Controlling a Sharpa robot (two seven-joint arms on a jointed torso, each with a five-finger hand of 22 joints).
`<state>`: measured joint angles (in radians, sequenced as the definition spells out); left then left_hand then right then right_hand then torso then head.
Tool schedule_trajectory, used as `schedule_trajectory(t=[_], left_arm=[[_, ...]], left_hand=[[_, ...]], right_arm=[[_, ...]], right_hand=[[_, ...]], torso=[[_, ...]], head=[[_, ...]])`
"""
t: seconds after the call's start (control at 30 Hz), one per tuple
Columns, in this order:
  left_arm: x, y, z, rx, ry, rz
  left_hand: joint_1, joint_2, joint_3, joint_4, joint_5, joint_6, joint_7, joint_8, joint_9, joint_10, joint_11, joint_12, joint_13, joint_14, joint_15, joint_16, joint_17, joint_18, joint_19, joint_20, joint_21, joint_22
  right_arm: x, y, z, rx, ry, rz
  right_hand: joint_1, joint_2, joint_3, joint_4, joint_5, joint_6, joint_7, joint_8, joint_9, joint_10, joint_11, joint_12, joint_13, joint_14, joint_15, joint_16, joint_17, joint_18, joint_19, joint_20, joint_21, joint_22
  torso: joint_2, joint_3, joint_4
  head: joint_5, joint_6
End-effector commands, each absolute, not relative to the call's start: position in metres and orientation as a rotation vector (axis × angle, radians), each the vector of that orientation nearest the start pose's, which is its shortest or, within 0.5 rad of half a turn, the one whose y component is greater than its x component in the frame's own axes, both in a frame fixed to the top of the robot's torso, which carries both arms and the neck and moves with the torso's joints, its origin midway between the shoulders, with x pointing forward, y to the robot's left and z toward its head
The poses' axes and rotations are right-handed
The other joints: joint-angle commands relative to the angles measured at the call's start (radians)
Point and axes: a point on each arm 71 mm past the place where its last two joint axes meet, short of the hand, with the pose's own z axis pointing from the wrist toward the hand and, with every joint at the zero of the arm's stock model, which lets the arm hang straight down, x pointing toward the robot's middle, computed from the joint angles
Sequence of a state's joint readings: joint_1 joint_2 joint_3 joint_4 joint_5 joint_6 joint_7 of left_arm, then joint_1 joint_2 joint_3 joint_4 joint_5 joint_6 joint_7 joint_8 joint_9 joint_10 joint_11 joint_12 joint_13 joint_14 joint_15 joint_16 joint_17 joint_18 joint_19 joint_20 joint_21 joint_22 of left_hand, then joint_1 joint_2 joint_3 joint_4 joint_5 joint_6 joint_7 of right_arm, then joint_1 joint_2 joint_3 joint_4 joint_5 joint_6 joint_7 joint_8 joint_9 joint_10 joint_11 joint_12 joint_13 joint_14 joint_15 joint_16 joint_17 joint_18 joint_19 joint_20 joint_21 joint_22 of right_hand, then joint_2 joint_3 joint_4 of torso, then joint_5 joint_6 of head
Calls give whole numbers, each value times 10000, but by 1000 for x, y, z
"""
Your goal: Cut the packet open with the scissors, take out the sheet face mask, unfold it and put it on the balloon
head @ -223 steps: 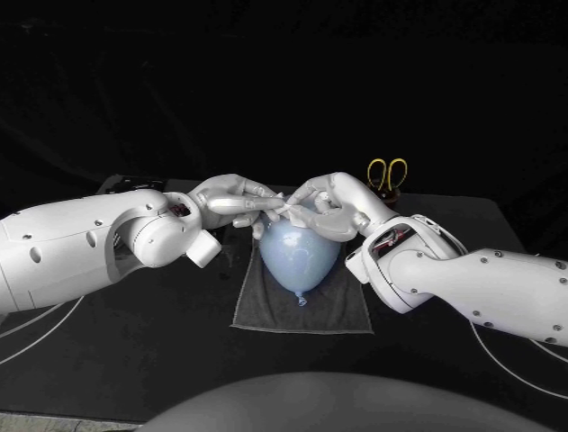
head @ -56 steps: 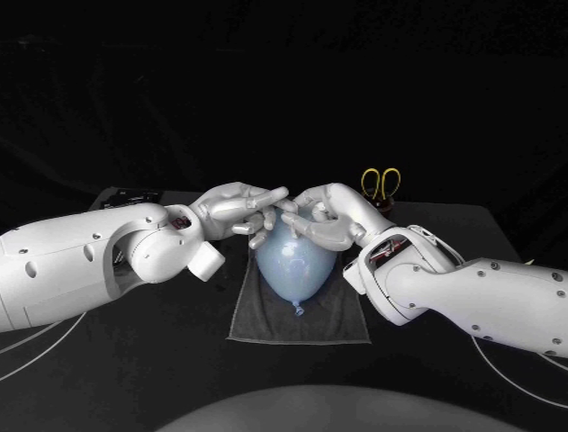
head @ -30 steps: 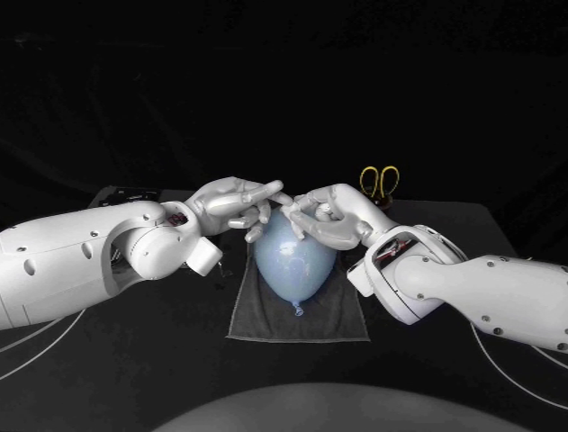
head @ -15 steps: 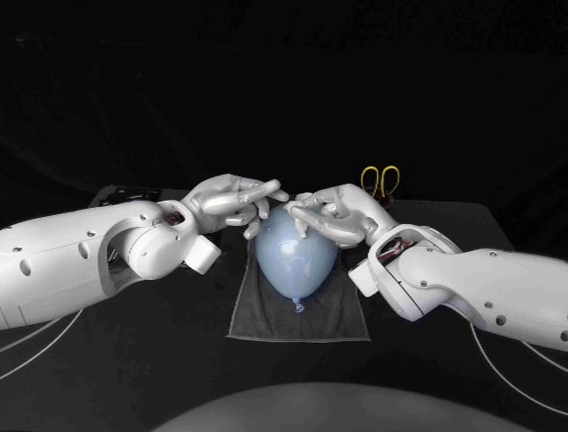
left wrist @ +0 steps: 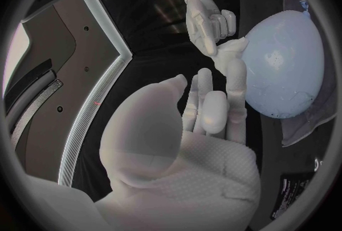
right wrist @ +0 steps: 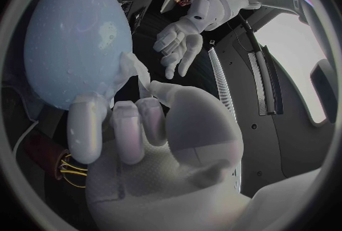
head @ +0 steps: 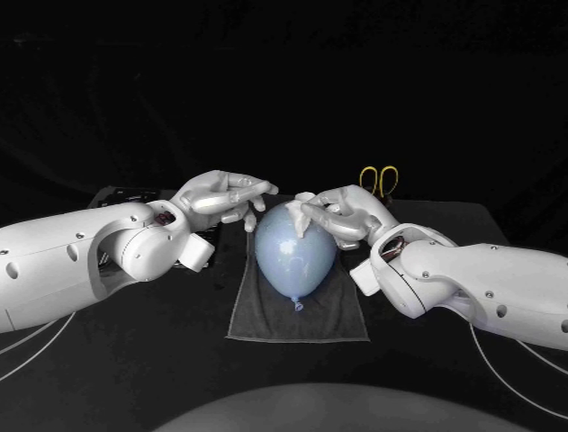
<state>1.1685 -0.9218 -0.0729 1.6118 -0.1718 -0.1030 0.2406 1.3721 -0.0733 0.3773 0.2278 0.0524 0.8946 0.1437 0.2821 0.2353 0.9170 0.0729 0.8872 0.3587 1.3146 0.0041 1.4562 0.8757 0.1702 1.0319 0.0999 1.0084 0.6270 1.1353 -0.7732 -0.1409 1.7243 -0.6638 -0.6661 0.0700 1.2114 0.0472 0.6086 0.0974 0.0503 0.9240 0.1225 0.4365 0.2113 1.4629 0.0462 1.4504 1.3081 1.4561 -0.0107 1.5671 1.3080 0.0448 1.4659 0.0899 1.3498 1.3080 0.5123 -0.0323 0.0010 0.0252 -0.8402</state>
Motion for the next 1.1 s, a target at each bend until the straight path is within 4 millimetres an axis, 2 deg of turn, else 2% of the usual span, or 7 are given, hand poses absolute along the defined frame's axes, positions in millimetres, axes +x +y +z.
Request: schedule_trajectory(t=[0.03,0.1,0.2,0.37,0.47,0.73,1.1], left_arm=[[454,209,-202,-9824,17218,-15484],[454,210,-203,-9698,17315,-15088],[452,209,-205,-9460,17708,-14524],[449,202,-209,-9230,18318,-13684],[448,198,-211,-9313,18560,-13249],[448,185,-215,-9567,19049,-12576],[450,167,-220,-9953,19500,-12305]], left_hand=[[377,4,253,-323,-32,-24,255,156,64,-98,138,-187,-133,-43,116,-86,-128,87,-22,51,-111,-117],[489,33,376,-437,-31,5,260,275,113,-105,145,-221,-165,-22,131,-97,-122,94,10,77,-123,-128],[440,87,648,-602,-33,214,121,919,428,322,32,47,-117,212,46,-99,74,54,398,43,89,184],[-100,119,858,-451,-34,-137,-47,1733,895,928,-148,653,89,855,-125,129,1230,-130,1185,-136,716,1113],[-401,120,880,-270,-35,-325,-68,1997,1039,1107,-176,973,239,1061,-161,222,1660,-192,1444,-180,950,1443],[-1103,-209,491,236,-38,-463,-114,2450,1246,1238,-213,1388,449,1235,-203,260,1968,-249,1692,-228,1157,1738],[-1892,-377,-370,645,-39,-640,-141,2757,1335,1189,-227,1598,570,1291,-222,243,2070,-266,1766,-254,1185,1791]], right_arm=[[421,-132,-223,7047,16796,12257],[422,-134,-223,7377,16760,12392],[424,-135,-224,7841,16710,12623],[424,-135,-224,8199,16699,12919],[424,-135,-224,8287,16678,13076],[424,-133,-224,8623,16642,13595],[422,-130,-224,9032,16786,14186]], right_hand=[[188,98,273,-140,1,97,-11,71,39,119,-45,49,1426,1146,-146,37,2628,5,280,-106,57,2027],[168,106,316,-144,-11,108,-11,81,44,135,-46,65,1443,1146,-148,37,2628,4,282,-108,62,2028],[135,116,365,-142,-16,121,-14,93,50,148,-47,78,1456,1146,-149,37,2628,7,275,-111,46,2024],[126,116,402,-158,-17,122,-17,99,54,147,-51,76,1453,1146,-151,37,2628,7,273,-113,44,2023],[121,104,417,-174,-18,124,-19,105,57,144,-52,72,1449,1146,-152,37,2628,8,272,-115,41,2022],[71,90,422,-160,-20,133,-11,121,66,127,-46,50,1427,1146,-149,37,2628,15,255,-116,2,2012],[7,94,425,-138,-20,151,-11,152,82,105,-42,25,1402,1146,-144,37,2628,23,234,-114,-42,2000]], torso=[[-4,6,5],[-9,7,3],[-7,2,-4],[2,4,-11],[2,6,-5],[0,5,-13],[8,5,-11]], head=[[-4,11],[-7,17],[-5,36],[-11,84],[-25,120],[-60,198],[-53,269]])
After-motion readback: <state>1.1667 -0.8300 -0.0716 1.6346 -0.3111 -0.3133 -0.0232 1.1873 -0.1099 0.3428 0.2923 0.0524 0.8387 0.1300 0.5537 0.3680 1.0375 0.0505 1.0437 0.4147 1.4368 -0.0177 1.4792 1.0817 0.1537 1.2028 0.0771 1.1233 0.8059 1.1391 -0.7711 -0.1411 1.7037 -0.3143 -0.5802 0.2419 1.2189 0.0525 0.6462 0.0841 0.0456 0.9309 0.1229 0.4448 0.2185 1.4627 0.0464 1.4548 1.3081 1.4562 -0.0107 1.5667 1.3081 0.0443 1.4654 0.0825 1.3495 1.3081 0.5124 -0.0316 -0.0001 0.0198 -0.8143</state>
